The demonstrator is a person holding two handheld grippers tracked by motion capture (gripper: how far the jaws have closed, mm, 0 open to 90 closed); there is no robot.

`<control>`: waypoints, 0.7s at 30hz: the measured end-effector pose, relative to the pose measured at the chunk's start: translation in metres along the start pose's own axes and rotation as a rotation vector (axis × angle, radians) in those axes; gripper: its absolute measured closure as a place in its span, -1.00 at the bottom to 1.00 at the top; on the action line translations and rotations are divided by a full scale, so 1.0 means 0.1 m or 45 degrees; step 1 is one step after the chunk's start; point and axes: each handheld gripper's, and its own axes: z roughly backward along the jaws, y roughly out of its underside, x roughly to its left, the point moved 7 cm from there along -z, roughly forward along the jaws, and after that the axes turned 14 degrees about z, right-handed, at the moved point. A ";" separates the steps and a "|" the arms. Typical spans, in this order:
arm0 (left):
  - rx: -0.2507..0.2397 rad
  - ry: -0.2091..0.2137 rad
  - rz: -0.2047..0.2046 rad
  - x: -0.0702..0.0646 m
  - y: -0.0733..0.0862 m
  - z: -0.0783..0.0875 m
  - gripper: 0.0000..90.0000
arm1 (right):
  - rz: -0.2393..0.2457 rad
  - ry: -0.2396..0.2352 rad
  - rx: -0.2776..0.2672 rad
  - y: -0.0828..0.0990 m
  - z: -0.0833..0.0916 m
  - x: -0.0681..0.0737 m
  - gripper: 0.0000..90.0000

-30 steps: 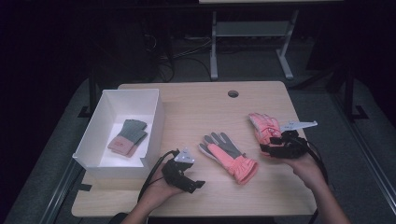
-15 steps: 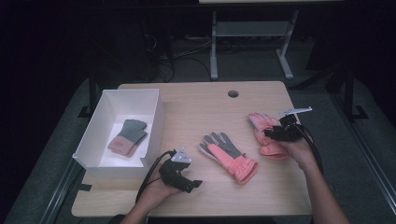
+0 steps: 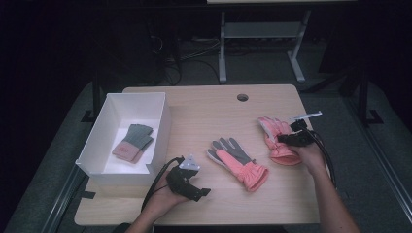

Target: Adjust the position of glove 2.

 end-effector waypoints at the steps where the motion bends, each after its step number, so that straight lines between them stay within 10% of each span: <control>1: -0.002 -0.001 0.005 0.00 0.00 0.00 -0.65 | -0.008 -0.013 -0.012 -0.01 0.02 0.00 0.95; 21: 0.005 -0.010 -0.003 0.04 0.01 0.02 -0.65 | 0.170 -0.216 -0.177 -0.41 0.66 0.50 0.96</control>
